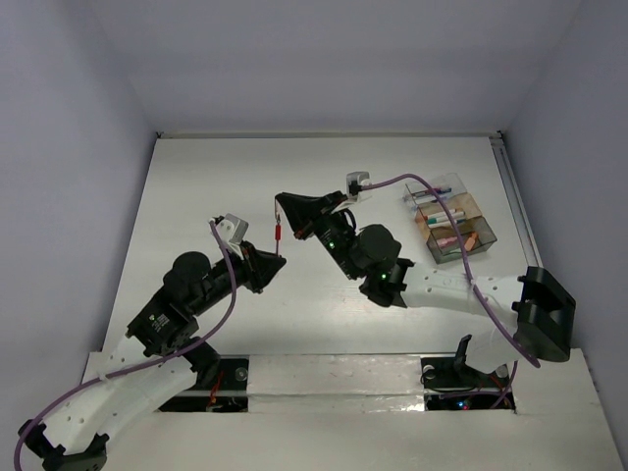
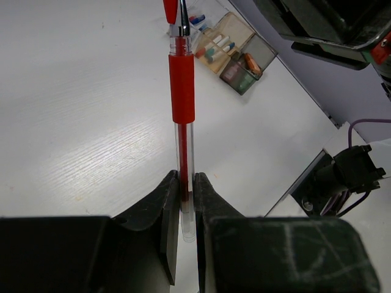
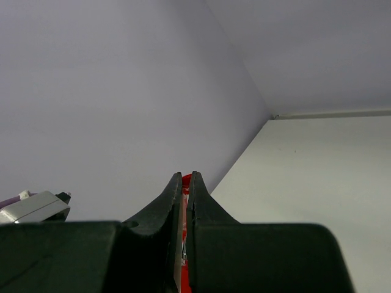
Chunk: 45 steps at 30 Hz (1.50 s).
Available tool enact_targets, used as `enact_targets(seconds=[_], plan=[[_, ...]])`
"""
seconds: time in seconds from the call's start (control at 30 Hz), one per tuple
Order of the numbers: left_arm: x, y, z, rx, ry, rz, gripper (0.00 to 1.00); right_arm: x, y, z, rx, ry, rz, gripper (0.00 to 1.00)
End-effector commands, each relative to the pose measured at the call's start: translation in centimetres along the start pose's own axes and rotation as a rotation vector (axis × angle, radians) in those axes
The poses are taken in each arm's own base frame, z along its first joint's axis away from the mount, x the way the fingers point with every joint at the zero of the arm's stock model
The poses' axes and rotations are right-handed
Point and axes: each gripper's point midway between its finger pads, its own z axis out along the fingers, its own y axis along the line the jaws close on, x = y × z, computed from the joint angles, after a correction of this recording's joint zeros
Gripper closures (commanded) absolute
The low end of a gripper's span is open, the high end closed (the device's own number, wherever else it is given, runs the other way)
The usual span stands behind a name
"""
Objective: Sort the stationery into containers
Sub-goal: Close the pen cap on the pen.
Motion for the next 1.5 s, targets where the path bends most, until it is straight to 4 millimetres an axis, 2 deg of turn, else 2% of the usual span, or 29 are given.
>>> enact_targets(seconds=[0.0, 0.4, 0.7, 0.9, 1.07, 1.2, 1.37, 1.47], plan=[[-2.1, -0.8, -0.2, 0.024, -0.070, -0.002, 1.00, -1.9, 1.2, -0.4, -0.022, -0.061, 0.033, 1.00], [-3.0, -0.6, -0.5, 0.016, -0.104, -0.006, 1.00, -1.2, 1.4, -0.5, -0.030, -0.046, 0.041, 1.00], [-3.8, -0.9, -0.6, 0.029, -0.136, -0.006, 1.00, 0.7, 1.0, -0.9, -0.027, -0.002, 0.043, 1.00], [-5.1, -1.6, -0.7, 0.049, -0.177, -0.019, 1.00, 3.5, 0.7, -2.3, -0.018, 0.077, 0.039, 1.00], [-6.9, -2.1, -1.0, 0.045, -0.207, -0.004, 1.00, 4.7, 0.0, -4.2, -0.016, 0.145, 0.020, 1.00], [-8.3, -2.6, -1.1, 0.050, -0.224, 0.017, 1.00, 7.5, 0.4, -6.5, -0.054, 0.280, 0.039, 1.00], [-10.6, -4.1, -1.2, 0.088, -0.256, 0.036, 1.00, 12.9, 0.7, -10.2, -0.061, 0.461, 0.056, 1.00], [-11.9, -4.7, -1.2, 0.101, -0.272, 0.044, 1.00, 15.1, 0.2, -11.6, -0.044, 0.515, 0.102, 1.00]])
